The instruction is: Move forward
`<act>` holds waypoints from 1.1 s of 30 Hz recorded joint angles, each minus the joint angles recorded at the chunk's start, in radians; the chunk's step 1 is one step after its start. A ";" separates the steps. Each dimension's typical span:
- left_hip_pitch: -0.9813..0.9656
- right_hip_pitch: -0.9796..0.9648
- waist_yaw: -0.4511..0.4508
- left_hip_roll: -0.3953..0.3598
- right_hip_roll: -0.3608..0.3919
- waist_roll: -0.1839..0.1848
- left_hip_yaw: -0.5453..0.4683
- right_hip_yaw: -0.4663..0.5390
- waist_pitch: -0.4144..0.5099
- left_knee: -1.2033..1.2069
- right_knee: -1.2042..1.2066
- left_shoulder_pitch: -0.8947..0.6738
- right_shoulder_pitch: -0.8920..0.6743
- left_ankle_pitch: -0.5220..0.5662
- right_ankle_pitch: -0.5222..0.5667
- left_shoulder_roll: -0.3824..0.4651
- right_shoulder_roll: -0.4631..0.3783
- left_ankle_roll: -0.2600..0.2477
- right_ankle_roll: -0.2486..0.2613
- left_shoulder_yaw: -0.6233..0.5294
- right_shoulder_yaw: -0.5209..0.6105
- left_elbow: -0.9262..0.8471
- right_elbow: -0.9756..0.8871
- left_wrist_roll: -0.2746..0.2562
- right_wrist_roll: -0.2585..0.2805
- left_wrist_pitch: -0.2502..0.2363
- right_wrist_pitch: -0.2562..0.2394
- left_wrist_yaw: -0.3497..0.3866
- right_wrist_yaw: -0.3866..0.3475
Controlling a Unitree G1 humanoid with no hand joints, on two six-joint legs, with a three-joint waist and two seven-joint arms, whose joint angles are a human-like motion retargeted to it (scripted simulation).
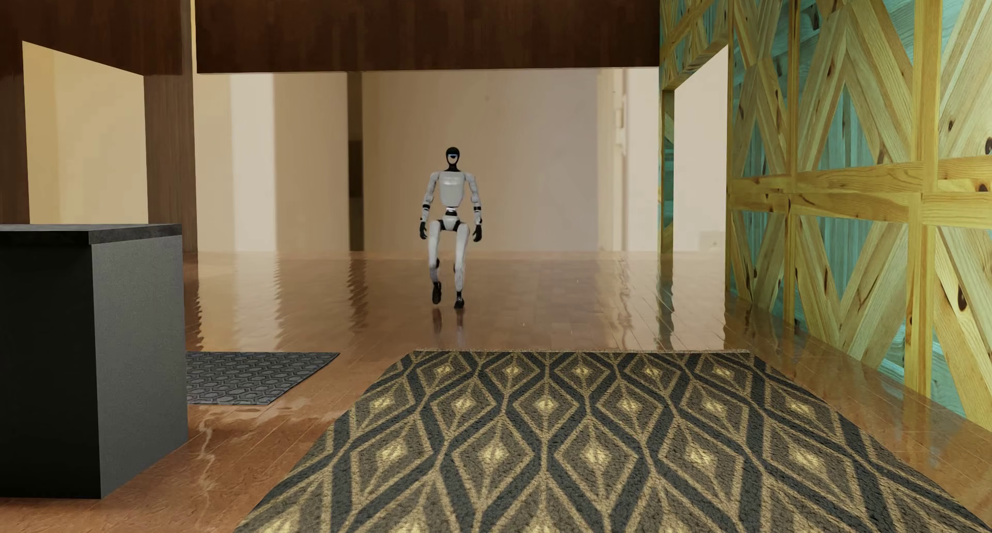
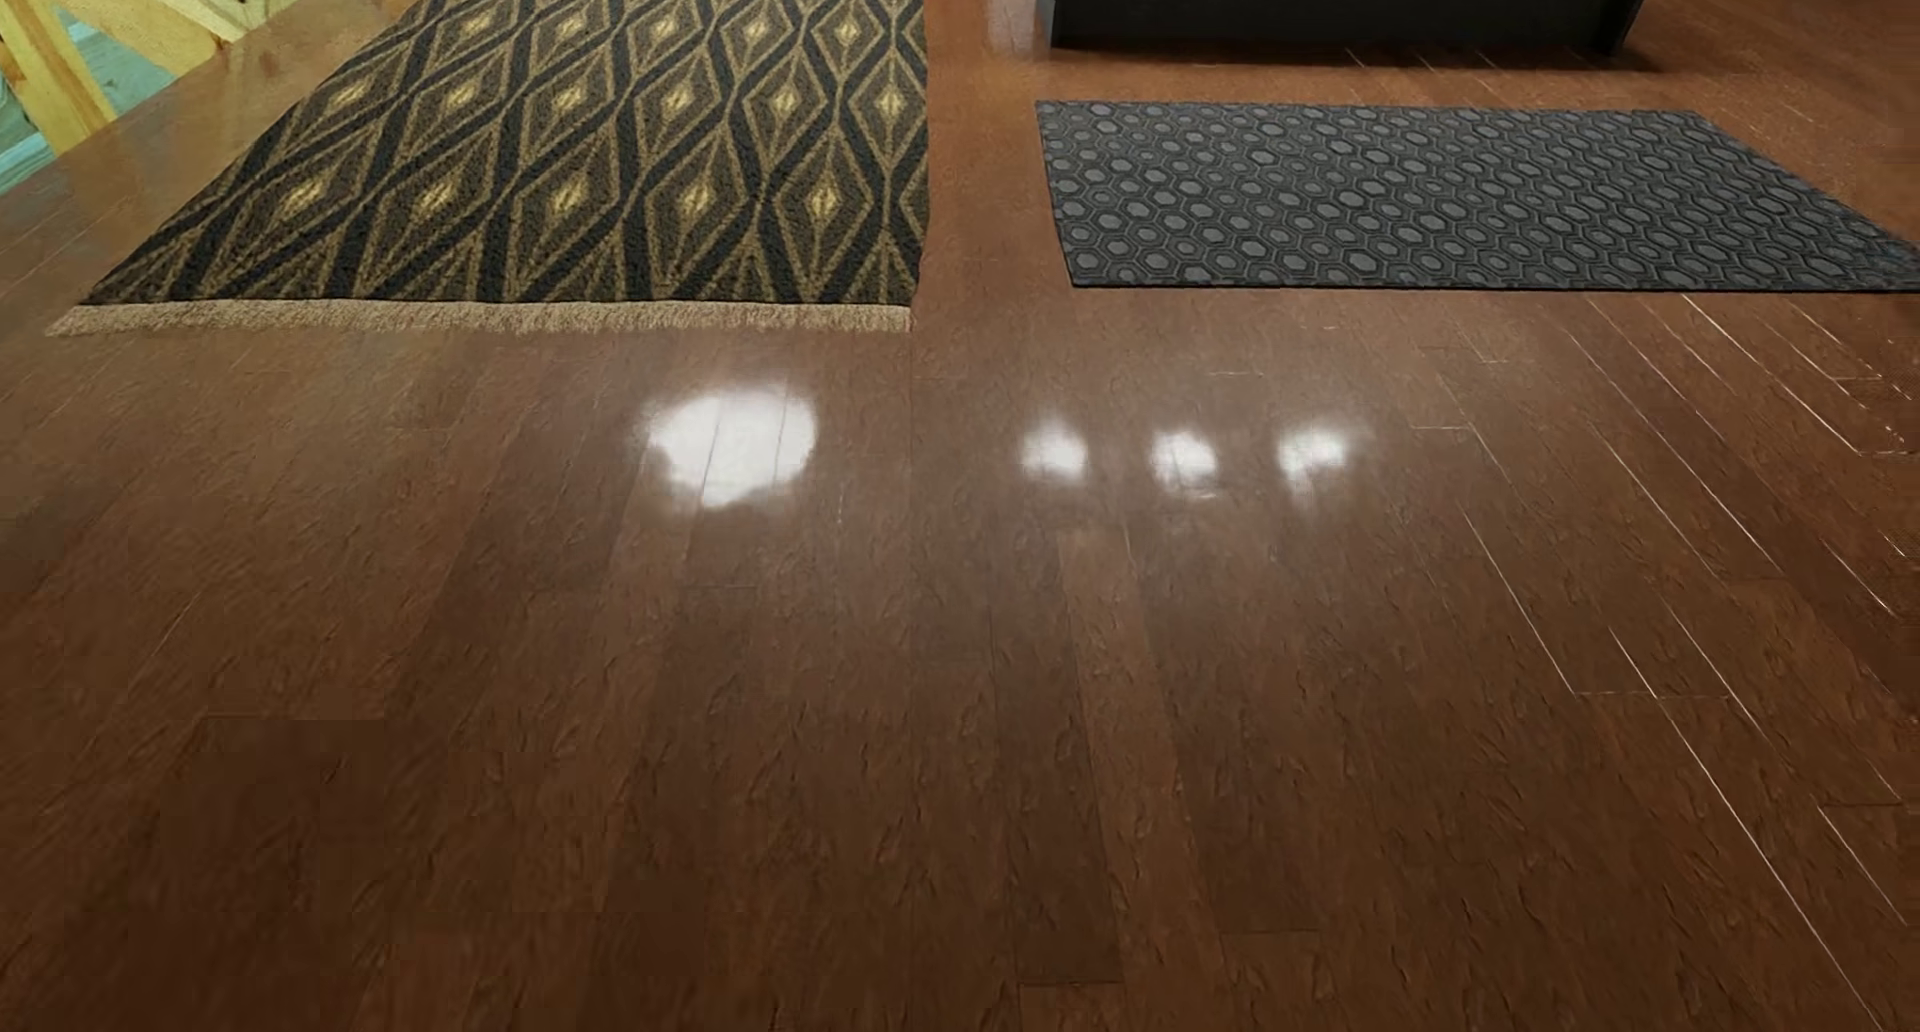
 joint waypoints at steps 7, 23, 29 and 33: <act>0.322 -0.113 -0.215 0.045 0.014 0.002 0.000 0.000 -0.002 -0.084 -0.793 -0.135 0.137 -0.143 -0.354 0.062 0.020 0.000 0.000 0.156 0.066 -0.218 -0.045 0.000 0.000 0.000 0.000 0.000 0.000; -0.329 0.546 0.210 0.129 0.063 -0.030 0.000 0.000 -0.033 -0.450 -0.798 0.095 -0.127 0.471 -0.485 -0.025 -0.048 0.000 0.000 0.077 -0.071 0.024 -0.061 0.000 0.000 0.000 0.000 0.000 0.000; -0.312 0.413 0.219 0.013 -0.012 -0.058 0.000 0.000 -0.047 0.104 -0.271 0.137 -0.090 0.123 0.084 -0.049 0.011 0.000 0.000 0.062 -0.108 0.097 -0.085 0.000 0.000 0.000 0.000 0.000 0.000; -0.007 0.070 0.033 -0.016 0.013 -0.008 0.000 0.000 -0.022 -0.010 0.034 0.051 -0.009 0.039 0.035 -0.033 0.015 0.000 0.000 0.041 -0.042 0.028 -0.013 0.000 0.000 0.000 0.000 0.000 0.000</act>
